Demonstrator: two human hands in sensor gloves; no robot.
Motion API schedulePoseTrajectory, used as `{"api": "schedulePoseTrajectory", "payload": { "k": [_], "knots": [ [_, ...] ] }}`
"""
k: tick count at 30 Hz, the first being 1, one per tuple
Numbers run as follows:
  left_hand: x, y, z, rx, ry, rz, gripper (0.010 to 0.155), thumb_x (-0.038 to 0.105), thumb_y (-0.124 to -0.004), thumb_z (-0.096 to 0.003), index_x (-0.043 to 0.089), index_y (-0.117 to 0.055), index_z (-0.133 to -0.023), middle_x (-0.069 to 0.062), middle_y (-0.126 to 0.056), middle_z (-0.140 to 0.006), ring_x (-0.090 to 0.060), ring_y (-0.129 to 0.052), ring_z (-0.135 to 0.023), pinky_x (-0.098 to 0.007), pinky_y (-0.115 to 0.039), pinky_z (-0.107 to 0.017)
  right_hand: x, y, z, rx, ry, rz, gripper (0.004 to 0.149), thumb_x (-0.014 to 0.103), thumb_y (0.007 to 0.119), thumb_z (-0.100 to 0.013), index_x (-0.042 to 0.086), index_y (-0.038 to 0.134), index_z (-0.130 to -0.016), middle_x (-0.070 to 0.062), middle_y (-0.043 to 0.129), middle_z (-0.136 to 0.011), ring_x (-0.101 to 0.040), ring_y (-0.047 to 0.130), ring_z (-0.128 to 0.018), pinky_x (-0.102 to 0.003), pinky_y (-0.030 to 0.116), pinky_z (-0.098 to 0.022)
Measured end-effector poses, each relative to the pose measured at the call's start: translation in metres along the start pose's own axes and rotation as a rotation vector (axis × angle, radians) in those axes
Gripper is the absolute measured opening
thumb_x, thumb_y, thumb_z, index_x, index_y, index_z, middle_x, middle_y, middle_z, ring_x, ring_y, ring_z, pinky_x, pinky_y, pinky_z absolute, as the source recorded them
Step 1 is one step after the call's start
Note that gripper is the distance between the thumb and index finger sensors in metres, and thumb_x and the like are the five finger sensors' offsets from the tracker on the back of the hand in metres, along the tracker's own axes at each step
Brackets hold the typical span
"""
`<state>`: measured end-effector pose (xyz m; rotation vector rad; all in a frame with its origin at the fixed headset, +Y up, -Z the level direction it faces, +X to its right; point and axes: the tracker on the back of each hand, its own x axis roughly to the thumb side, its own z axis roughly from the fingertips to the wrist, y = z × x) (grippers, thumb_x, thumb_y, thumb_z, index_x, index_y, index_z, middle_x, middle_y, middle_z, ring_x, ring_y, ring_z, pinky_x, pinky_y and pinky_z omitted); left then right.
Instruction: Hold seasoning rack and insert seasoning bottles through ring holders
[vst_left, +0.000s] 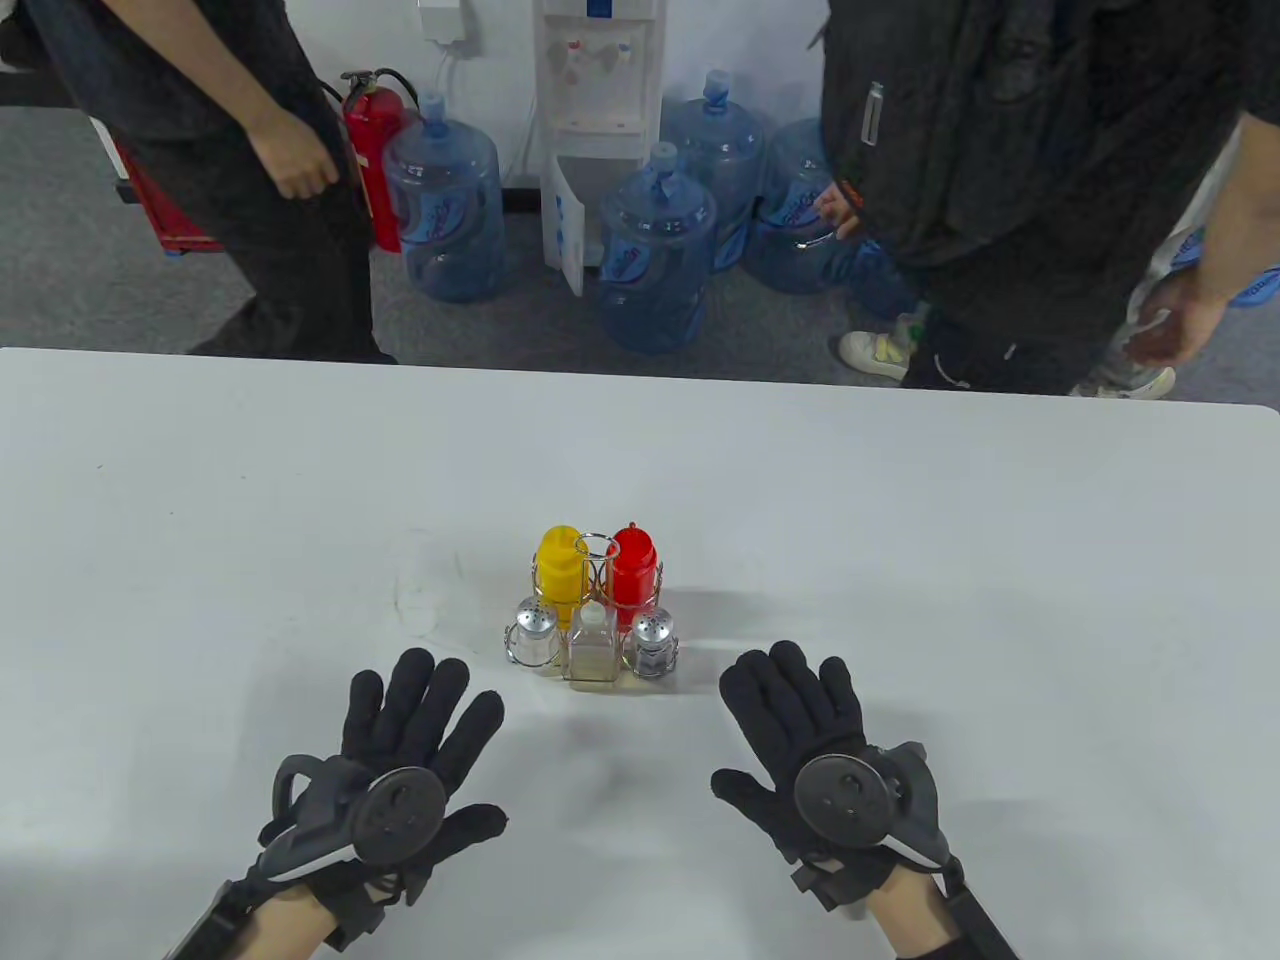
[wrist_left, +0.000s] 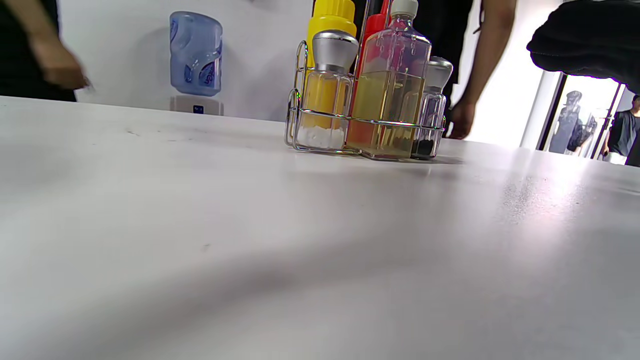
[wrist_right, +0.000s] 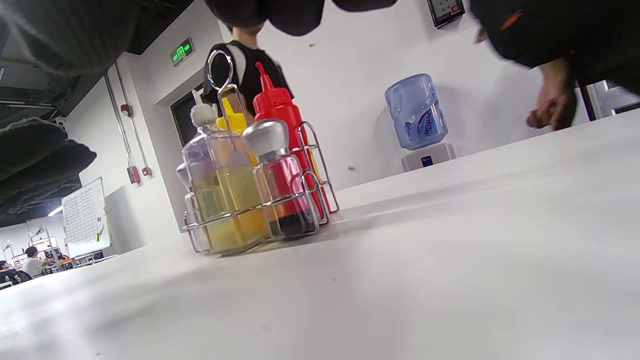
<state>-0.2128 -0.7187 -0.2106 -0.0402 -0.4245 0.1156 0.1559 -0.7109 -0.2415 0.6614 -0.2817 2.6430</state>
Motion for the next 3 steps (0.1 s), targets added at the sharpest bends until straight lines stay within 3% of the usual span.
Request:
{"api": "schedulePoseTrajectory", "payload": {
  "k": [3],
  "knots": [
    [0.0004,-0.0003,-0.0001,-0.004,-0.002,-0.002,0.086,0.078,-0.050,-0.0349,0.049,0.002,-0.098,0.006,0.006,-0.110,-0.031,0.010,-0.110,-0.063,-0.003,-0.074,-0.0006,-0.0001,-0.0002,-0.001,0.001,-0.002,0.087,0.066,0.069,-0.036,0.035,0.033,-0.109,0.004,0.030,-0.116,-0.030,0.029,-0.110,-0.060,0.017,-0.077]
  ]
}}
